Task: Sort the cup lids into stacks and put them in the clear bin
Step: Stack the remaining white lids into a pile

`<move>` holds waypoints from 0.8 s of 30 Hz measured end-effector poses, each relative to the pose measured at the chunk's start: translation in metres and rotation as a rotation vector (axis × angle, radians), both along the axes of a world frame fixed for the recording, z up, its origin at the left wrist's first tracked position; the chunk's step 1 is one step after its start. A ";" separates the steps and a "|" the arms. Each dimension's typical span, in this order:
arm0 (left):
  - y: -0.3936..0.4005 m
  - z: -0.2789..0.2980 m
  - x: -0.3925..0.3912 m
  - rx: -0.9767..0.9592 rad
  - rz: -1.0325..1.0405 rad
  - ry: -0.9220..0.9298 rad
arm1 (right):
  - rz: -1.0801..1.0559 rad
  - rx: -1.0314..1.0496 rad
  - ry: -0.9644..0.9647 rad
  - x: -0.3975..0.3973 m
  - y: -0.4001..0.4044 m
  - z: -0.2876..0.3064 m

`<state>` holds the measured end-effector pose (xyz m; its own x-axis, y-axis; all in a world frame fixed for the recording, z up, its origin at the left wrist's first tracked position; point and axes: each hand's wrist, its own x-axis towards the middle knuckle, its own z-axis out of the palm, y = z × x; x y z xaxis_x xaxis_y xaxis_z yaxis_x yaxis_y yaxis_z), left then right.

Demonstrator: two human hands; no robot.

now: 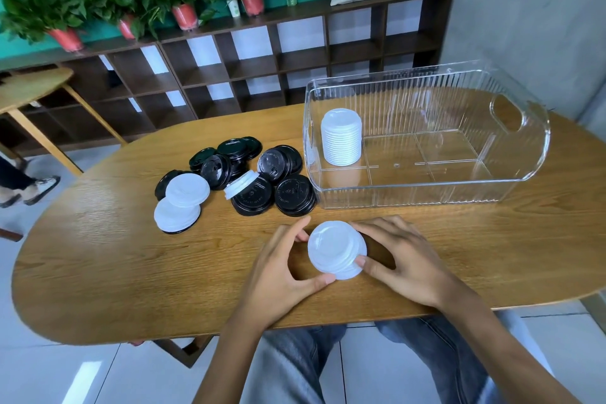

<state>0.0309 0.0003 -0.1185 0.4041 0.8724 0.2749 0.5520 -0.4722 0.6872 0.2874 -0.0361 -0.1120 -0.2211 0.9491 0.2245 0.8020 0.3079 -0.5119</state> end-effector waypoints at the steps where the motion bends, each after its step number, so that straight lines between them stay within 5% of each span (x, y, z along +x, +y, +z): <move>1: 0.000 0.001 0.002 -0.009 0.001 -0.020 | 0.003 -0.001 0.006 0.000 0.000 0.000; 15: -0.005 0.006 0.007 -0.042 -0.030 -0.149 | -0.010 -0.010 0.052 -0.001 0.000 0.000; 24: -0.006 0.010 0.009 -0.046 -0.027 -0.074 | -0.025 -0.008 0.064 -0.002 -0.001 0.001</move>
